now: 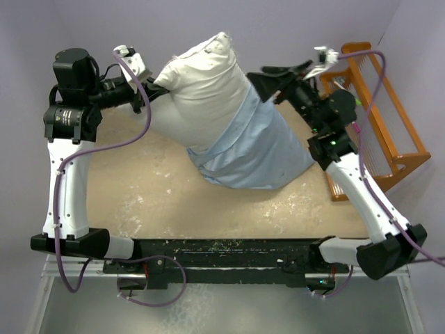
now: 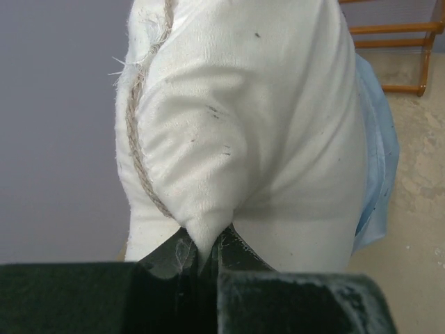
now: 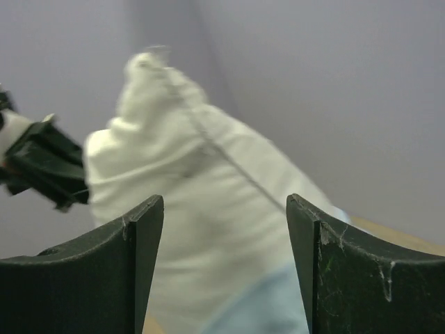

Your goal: Remove the pillowcase from the pillow

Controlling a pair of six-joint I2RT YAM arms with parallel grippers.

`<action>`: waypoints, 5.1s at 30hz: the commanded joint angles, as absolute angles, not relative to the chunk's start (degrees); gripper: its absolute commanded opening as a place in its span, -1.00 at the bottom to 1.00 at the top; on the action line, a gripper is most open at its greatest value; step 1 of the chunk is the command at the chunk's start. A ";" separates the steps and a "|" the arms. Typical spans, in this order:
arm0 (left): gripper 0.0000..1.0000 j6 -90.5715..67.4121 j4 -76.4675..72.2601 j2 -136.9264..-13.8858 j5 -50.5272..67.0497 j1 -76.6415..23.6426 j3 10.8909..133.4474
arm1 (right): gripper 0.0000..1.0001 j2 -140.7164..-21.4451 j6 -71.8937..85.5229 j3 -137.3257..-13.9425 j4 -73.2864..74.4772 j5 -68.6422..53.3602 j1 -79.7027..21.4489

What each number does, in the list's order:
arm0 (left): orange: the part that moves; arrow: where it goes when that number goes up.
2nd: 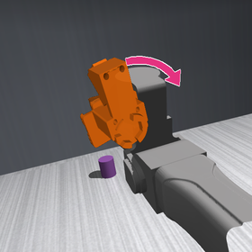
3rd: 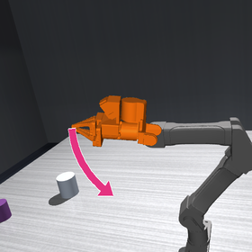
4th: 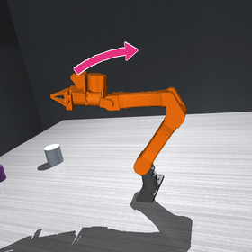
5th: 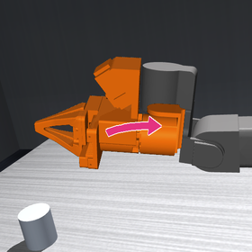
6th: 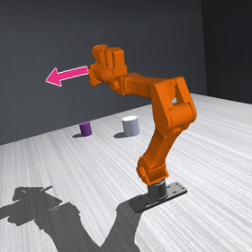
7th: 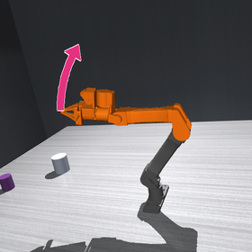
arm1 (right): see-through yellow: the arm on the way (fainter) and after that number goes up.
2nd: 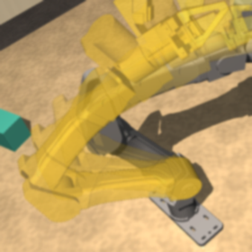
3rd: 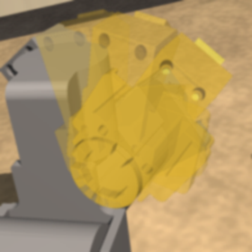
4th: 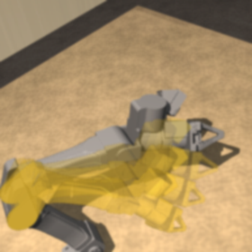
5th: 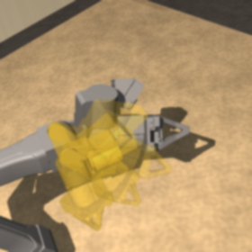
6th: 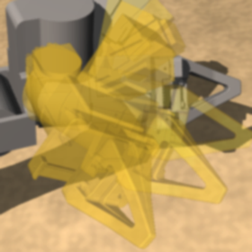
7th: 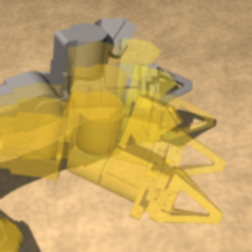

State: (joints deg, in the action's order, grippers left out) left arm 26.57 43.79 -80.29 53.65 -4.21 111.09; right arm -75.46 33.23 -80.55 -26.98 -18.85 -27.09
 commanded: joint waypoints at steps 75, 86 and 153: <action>-1.00 12.94 34.10 -82.39 63.35 -8.98 124.03 | 0.76 -77.84 -1.37 -103.72 -4.41 -36.57 -28.89; -1.00 23.93 46.19 -82.45 57.75 -18.58 123.27 | 0.80 -84.57 -20.40 -117.60 19.27 -24.68 -40.42; 0.29 49.79 25.06 -69.26 49.40 -1.31 53.31 | -1.00 -84.33 58.70 -101.96 -63.86 -50.00 -11.08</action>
State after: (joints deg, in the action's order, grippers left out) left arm 49.04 26.87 -68.60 45.89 -1.28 51.05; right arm -86.30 55.77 -96.75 -54.46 -58.22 -10.61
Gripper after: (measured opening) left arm 0.730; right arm 0.050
